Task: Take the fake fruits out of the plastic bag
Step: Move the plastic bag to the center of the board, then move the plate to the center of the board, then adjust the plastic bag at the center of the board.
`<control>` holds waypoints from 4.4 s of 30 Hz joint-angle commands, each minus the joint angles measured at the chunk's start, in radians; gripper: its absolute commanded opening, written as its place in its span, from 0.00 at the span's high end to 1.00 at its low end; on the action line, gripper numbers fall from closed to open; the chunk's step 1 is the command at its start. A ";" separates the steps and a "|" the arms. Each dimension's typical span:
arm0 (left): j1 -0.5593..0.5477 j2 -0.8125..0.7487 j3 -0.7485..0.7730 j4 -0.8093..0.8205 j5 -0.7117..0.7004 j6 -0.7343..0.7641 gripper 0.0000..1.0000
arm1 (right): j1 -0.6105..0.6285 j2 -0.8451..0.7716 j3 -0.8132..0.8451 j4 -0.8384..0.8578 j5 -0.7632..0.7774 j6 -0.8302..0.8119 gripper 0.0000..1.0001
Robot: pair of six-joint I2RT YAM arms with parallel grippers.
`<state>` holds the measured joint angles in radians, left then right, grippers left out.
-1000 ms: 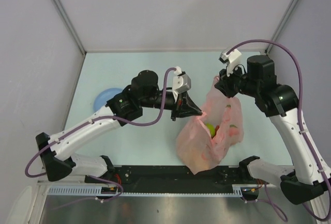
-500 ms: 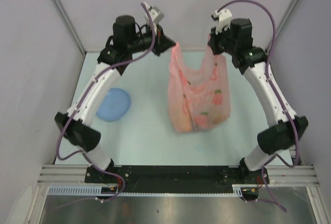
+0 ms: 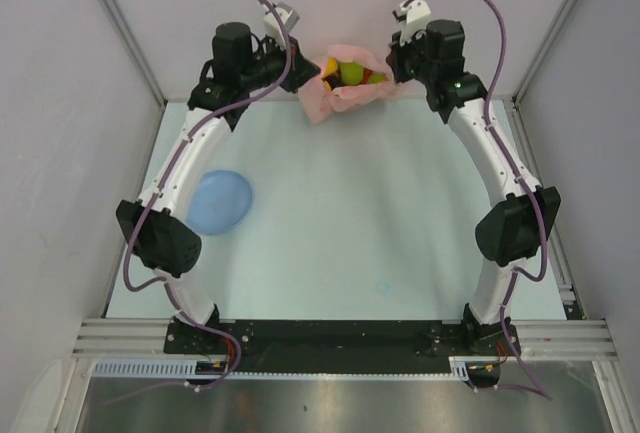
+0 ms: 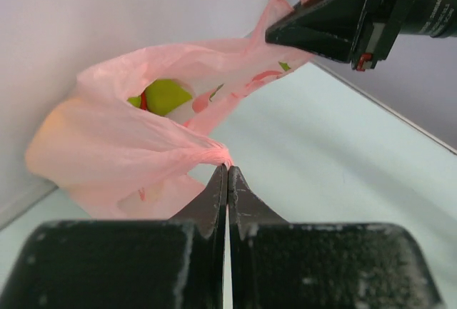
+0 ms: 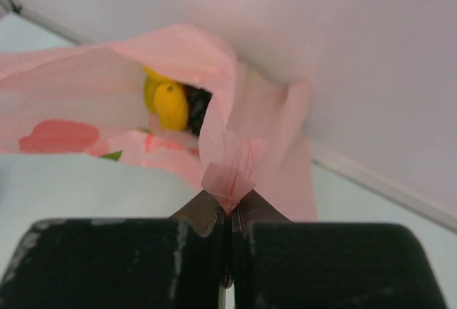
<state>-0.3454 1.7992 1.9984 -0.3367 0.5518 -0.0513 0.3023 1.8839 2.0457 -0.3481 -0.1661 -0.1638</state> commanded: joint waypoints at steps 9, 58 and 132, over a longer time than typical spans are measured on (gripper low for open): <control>0.005 -0.199 -0.326 0.021 -0.013 0.050 1.00 | 0.100 -0.213 -0.432 0.038 0.034 0.024 1.00; 0.223 -0.034 -0.967 -0.101 -0.366 -0.125 1.00 | 0.034 -0.641 -0.714 -0.106 0.047 0.145 0.66; -0.121 -0.034 -0.316 -0.171 -0.113 0.103 0.72 | 0.101 -0.333 -0.822 0.317 -0.007 -0.206 0.96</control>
<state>-0.4606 1.7439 1.6260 -0.5407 0.4236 0.0639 0.4103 1.5970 1.1862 -0.0765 -0.1287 -0.4469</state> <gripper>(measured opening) 0.536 0.100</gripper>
